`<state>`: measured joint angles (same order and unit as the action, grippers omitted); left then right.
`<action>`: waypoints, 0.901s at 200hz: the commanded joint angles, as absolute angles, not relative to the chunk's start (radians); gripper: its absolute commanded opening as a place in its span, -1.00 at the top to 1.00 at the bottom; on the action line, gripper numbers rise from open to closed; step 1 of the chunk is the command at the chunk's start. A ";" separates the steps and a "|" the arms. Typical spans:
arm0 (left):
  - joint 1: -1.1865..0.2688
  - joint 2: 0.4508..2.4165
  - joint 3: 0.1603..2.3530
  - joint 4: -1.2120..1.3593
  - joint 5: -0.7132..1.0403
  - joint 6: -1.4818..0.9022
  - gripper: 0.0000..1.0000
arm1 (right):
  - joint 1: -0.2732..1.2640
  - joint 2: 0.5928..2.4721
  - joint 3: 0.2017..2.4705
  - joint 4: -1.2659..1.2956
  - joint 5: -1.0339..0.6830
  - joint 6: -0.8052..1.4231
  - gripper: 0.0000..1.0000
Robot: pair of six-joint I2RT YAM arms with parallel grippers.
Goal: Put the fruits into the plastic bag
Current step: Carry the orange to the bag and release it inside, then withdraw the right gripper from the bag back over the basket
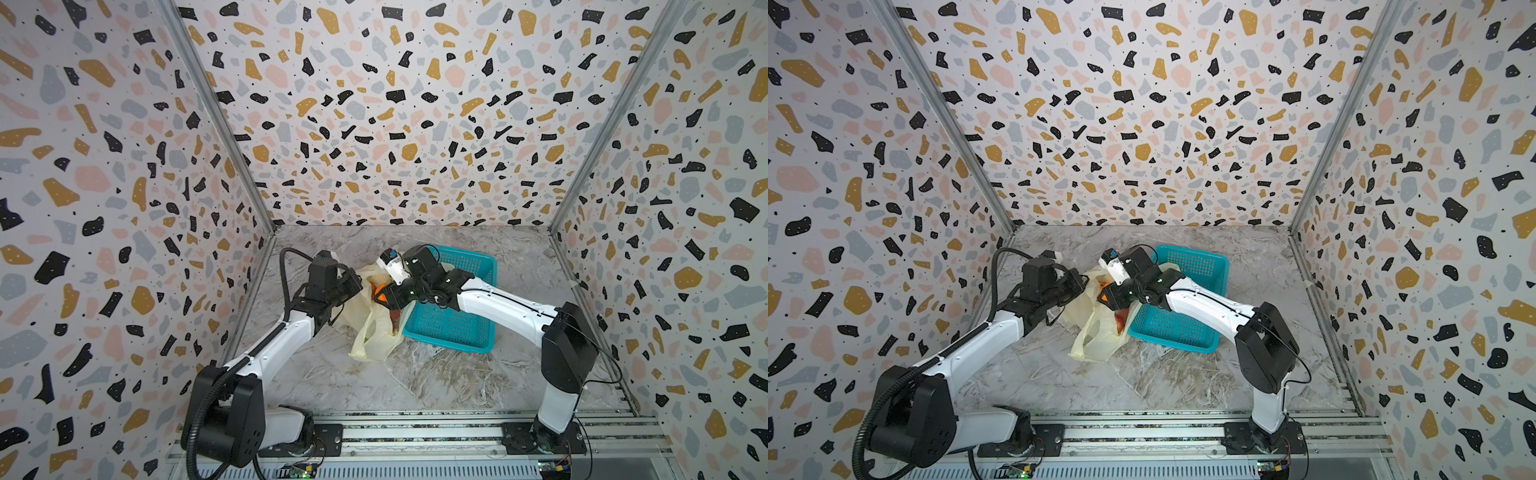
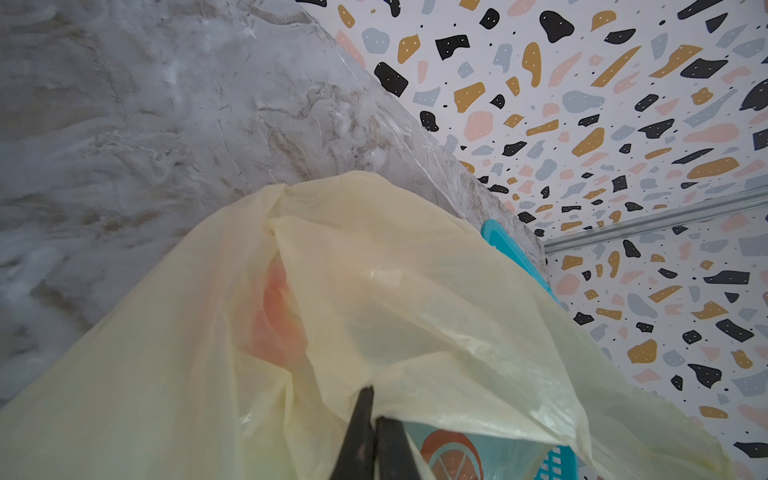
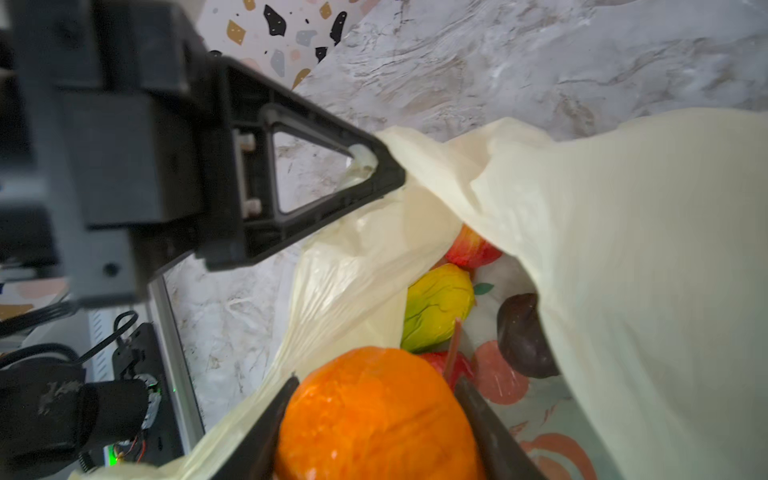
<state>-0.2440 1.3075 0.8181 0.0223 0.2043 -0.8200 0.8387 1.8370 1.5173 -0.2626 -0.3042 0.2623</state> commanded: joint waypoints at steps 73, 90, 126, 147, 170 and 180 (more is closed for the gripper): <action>-0.241 1.266 0.838 0.001 0.185 -0.771 1.00 | 0.775 2.019 1.737 -0.399 -0.153 0.270 -0.12; -0.242 1.263 0.838 0.001 0.179 -0.769 1.00 | 0.758 2.059 1.766 -0.403 -0.152 0.279 -0.13; -0.242 1.271 0.845 -0.001 0.185 -0.770 1.00 | 0.745 2.184 1.899 -0.449 -0.136 0.267 -0.17; -0.242 1.271 0.847 -0.004 0.184 -0.772 1.00 | 0.742 2.250 1.983 -0.484 -0.129 0.272 -0.23; -0.241 1.269 0.848 -0.007 0.186 -0.771 1.00 | 0.744 2.268 2.014 -0.496 -0.132 0.280 -0.42; -0.241 1.269 0.848 -0.008 0.186 -0.769 1.00 | 0.745 2.259 2.013 -0.497 -0.132 0.280 -0.50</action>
